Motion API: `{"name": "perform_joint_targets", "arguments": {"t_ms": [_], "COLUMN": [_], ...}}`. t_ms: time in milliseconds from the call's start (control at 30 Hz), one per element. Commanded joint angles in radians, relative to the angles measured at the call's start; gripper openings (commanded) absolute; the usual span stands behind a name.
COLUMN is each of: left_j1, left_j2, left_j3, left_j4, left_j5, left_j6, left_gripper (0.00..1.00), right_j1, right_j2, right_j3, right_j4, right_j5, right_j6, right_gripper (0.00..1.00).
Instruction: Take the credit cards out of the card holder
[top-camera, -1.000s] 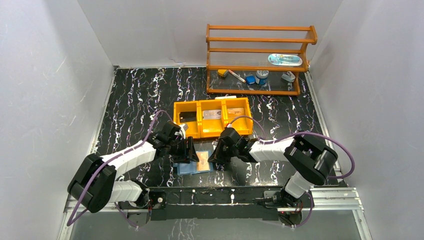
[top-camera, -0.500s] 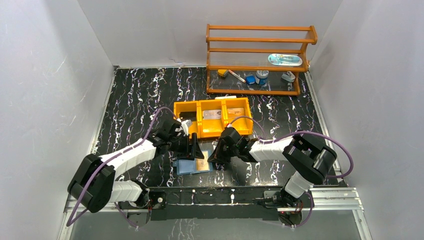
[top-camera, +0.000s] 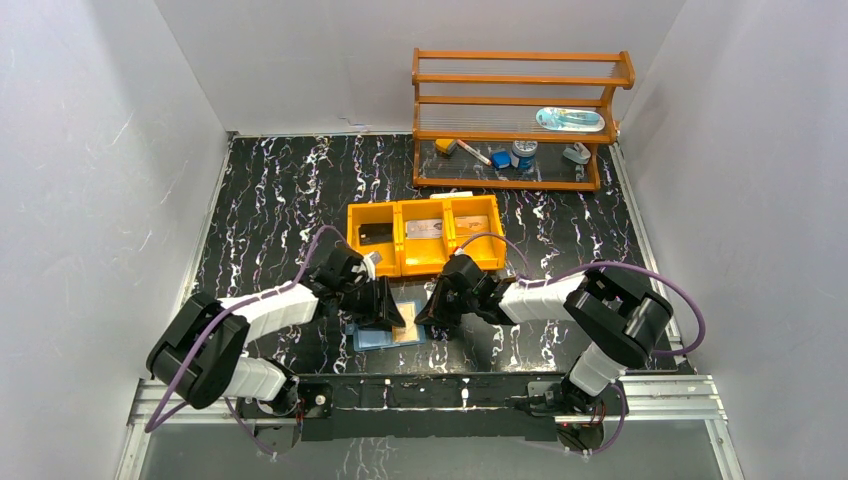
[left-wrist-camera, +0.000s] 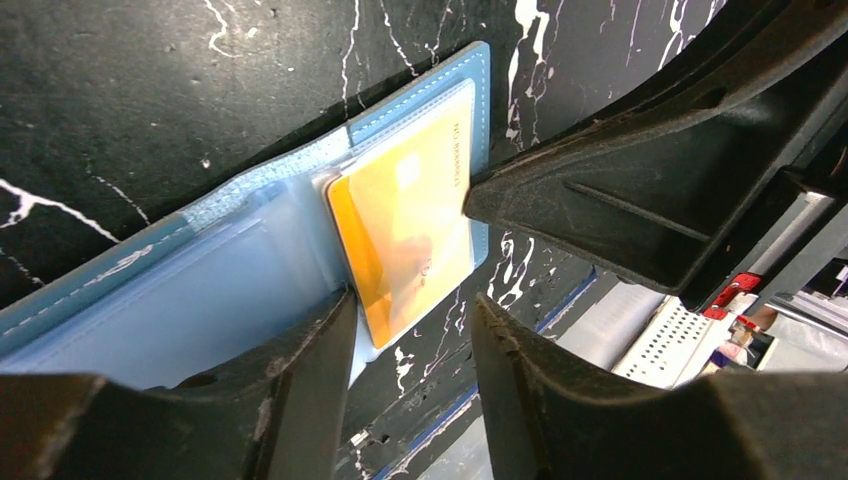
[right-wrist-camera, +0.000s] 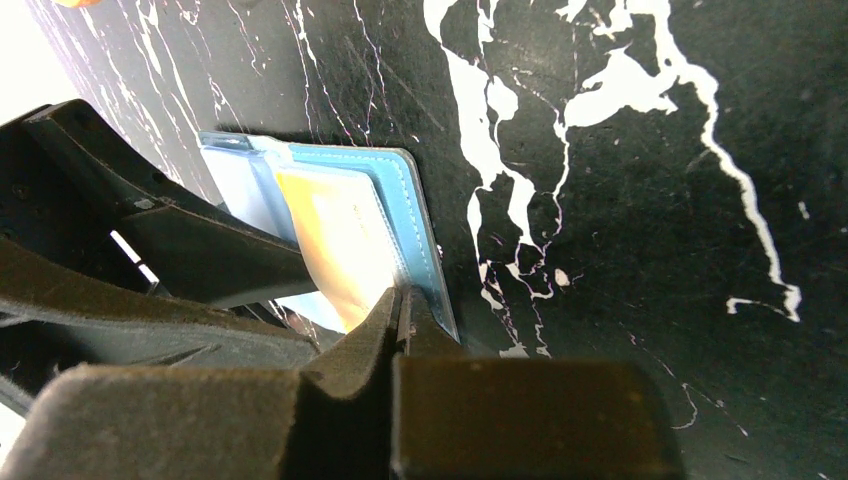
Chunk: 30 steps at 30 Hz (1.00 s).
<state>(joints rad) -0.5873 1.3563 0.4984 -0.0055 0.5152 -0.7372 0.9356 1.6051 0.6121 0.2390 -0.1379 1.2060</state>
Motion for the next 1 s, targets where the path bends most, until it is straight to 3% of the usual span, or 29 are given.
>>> {"name": "perform_joint_targets", "arguments": {"t_ms": [0, 433, 833, 967], "left_j1": [-0.003, 0.03, 0.035, 0.035], "left_j2": [-0.003, -0.033, 0.007, 0.034], "left_j3": [-0.057, -0.171, -0.146, -0.104], "left_j4": [-0.014, 0.241, 0.3, 0.227], "left_j5": [-0.072, -0.001, 0.049, 0.02], "left_j6": [-0.012, -0.133, -0.159, -0.125], "left_gripper": [0.42, 0.14, 0.12, 0.02], "right_j1": [0.001, 0.002, 0.003, 0.005], "right_j2": [0.052, 0.075, 0.081, 0.074], "right_j3": [-0.042, -0.045, -0.031, -0.016], "right_j4": [-0.096, -0.062, -0.055, -0.078], "right_j5": [0.049, 0.022, 0.012, 0.023], "right_j6": [-0.019, -0.013, -0.02, -0.034], "right_gripper": [0.03, 0.03, 0.0, 0.0]}}
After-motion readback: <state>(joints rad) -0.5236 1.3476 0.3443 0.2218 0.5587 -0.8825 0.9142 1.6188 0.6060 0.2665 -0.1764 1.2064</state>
